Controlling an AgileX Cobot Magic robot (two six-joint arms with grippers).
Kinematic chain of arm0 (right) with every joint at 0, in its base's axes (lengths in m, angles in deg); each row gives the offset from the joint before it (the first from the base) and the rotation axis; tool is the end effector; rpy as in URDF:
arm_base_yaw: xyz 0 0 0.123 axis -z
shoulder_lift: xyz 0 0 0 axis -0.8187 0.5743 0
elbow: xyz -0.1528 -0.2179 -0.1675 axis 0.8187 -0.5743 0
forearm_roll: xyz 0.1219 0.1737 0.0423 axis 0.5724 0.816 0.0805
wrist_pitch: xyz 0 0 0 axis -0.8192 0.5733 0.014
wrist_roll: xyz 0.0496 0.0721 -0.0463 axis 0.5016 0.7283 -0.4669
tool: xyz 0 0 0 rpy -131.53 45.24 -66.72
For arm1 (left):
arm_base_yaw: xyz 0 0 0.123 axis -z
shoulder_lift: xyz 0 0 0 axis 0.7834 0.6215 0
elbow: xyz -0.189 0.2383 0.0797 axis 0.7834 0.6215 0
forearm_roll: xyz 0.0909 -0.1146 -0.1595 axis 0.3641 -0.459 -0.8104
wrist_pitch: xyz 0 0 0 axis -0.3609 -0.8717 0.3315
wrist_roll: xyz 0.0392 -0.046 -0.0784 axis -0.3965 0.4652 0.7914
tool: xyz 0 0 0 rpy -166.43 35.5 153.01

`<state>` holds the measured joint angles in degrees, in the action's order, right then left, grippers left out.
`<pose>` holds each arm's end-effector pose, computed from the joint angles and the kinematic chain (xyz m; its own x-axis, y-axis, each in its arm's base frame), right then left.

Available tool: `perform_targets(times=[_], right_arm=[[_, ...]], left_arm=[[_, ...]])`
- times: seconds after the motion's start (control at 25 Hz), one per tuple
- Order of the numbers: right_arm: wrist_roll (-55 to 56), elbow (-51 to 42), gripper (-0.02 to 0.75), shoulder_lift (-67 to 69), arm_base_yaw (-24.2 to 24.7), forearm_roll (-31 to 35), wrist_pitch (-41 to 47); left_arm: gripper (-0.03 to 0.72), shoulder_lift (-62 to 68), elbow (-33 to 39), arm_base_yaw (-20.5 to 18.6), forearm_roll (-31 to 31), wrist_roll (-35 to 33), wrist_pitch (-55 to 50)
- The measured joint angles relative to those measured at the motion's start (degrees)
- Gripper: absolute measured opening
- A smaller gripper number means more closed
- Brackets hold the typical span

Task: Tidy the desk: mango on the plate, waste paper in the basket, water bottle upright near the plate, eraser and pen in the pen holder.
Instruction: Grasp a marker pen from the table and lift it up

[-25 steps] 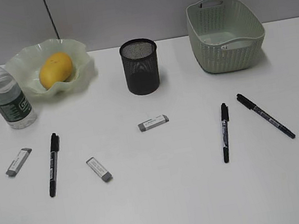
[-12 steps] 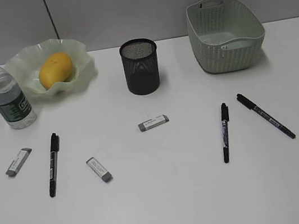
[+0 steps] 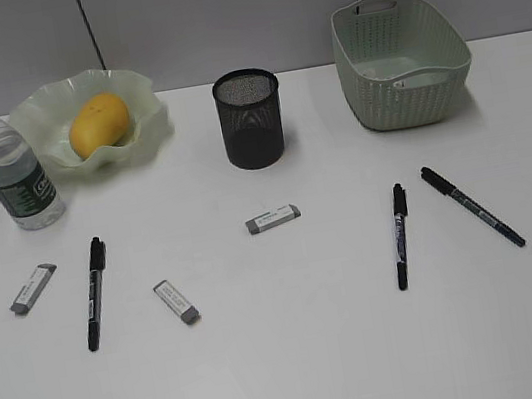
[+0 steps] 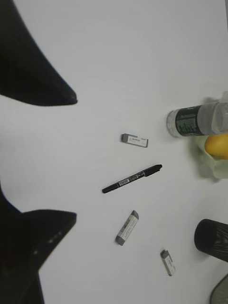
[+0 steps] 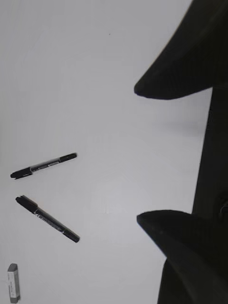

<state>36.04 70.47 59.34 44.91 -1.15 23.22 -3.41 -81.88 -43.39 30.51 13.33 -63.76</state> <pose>-0.0037 -0.0012 0.2854 -0.6267 -0.1403 -0.7665 -0.1888 0.9817 -0.0253 -0.0525 0.0016 0.2671 -0.5023 0.0621 -0.8625 0.1889 0.9812 -0.0393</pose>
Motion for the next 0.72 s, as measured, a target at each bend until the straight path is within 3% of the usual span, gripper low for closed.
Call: perform_targets(times=[0.32,0.72], right_arm=[[-1.9,3.4,0.570,26.8,0.0,0.0,-10.2],[-7.7,25.5,0.570,61.7,0.0,0.3,-9.5]], left_arm=[[0.517,-4.4,0.1,0.0,-0.1,0.0,0.1],[0.515,-4.7,0.1,0.0,0.0,0.0,0.2]])
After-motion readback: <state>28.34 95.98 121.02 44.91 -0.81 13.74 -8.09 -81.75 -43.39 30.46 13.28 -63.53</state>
